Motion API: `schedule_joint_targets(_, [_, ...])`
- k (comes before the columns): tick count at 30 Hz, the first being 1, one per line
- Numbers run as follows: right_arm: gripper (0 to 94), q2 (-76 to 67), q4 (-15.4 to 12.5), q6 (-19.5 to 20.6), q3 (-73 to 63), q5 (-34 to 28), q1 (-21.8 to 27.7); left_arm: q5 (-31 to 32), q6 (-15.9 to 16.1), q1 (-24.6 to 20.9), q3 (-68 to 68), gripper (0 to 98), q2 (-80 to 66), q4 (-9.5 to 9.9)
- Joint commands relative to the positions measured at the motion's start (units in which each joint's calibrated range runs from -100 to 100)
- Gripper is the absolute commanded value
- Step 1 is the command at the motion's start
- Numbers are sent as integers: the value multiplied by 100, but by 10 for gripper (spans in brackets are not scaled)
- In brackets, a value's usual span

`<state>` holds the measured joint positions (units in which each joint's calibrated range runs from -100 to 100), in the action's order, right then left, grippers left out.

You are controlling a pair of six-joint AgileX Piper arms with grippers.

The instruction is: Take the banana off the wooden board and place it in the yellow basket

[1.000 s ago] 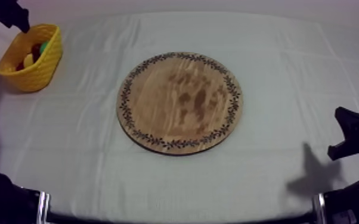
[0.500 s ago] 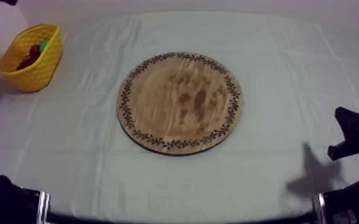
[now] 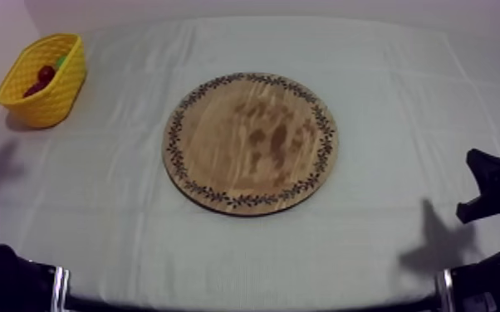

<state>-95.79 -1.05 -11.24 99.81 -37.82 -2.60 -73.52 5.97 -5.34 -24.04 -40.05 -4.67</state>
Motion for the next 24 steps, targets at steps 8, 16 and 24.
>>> schedule_joint_targets(8, [2,3,0,-1,-3,0,-1,1376,13,108,-3133,5,-2473,-167])
schedule_joint_targets(16, [2,3,0,-1,-3,0,-1,2340,-90,245,-5285,1,-3946,-352])
schedule_joint_targets(24, [2,3,0,-1,-3,0,-1,2907,-60,432,-6645,1,-4953,-484])
